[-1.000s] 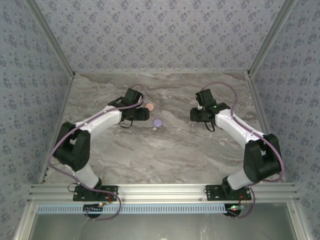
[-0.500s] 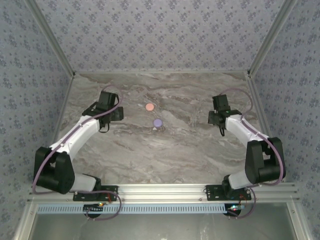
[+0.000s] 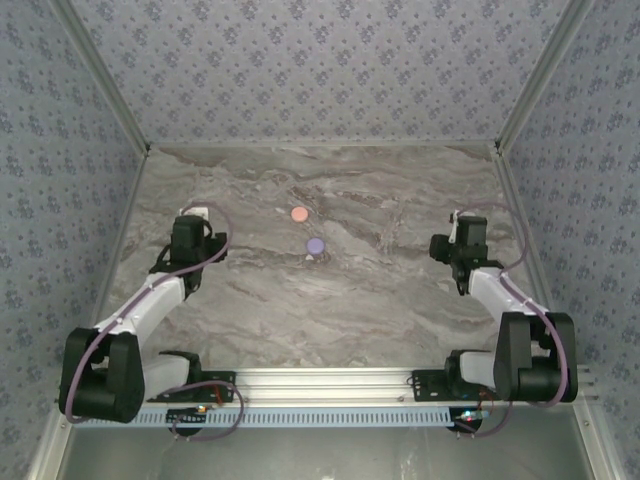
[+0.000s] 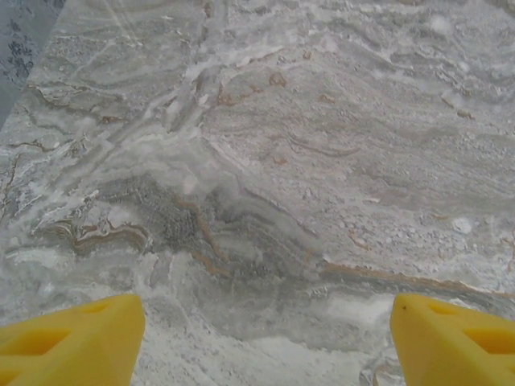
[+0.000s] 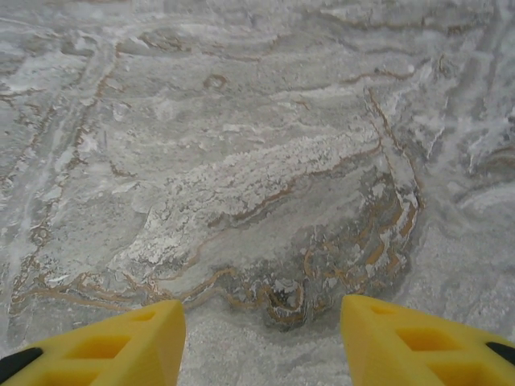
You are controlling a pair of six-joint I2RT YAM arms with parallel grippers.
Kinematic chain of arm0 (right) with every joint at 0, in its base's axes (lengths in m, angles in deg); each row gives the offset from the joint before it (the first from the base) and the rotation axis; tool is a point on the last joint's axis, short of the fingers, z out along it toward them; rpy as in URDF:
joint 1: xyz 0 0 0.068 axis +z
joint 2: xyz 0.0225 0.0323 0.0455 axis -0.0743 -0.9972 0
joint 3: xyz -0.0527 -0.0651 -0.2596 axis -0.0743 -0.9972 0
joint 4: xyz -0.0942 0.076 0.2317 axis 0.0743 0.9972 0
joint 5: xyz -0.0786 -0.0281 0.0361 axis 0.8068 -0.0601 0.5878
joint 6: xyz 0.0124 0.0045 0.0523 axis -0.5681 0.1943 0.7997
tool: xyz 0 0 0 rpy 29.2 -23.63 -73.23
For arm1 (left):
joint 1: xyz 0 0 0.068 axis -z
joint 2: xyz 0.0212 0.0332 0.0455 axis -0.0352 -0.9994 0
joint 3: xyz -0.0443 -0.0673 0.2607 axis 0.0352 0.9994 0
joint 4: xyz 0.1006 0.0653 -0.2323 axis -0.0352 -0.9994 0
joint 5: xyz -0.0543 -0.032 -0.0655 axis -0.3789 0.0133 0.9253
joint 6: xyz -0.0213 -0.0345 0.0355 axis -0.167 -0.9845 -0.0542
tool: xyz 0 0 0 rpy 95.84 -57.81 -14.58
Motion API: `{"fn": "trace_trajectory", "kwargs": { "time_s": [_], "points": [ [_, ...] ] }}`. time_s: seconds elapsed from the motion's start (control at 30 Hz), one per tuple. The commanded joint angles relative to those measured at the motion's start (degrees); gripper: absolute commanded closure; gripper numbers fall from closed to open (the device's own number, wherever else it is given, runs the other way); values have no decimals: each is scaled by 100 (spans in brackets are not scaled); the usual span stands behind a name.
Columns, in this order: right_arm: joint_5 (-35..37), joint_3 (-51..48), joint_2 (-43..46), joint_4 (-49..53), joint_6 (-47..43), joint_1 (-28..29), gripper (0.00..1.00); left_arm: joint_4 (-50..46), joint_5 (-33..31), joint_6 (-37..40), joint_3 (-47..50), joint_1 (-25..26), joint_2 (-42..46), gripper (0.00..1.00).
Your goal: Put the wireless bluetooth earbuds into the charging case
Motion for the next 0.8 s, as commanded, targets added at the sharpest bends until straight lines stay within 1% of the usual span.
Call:
{"fn": "trace_trajectory", "kwargs": {
  "time_s": [0.0, 0.07, 0.13, 0.33, 0.47, 0.67, 0.77],
  "points": [
    [-258, -404, 237, -1275, -480, -54, 43, 1284, 571, 241, 254, -233, 105, 20],
    [-334, -685, 339, -1761, -596, -70, 41, 1645, 822, 314, 415, -317, 78, 20],
    [-407, -823, 379, -1996, -657, -107, 40, 1987, 1058, 396, 569, -389, 32, 20],
    [-722, -1044, 169, -2722, -442, -348, 39, 3062, 1643, 303, 995, -673, -224, 19],
    [-814, -1044, -79, -3060, -373, -452, 39, 3327, 1761, 429, 1044, -754, -413, 19],
    [-994, -882, -767, -3623, -287, -569, 39, 4044, 1891, 576, 1185, -844, -842, 19],
    [-1073, -770, -1034, -3664, -331, -571, 39, 4169, 2034, 551, 1136, -924, -1062, 19]
  ]
}}
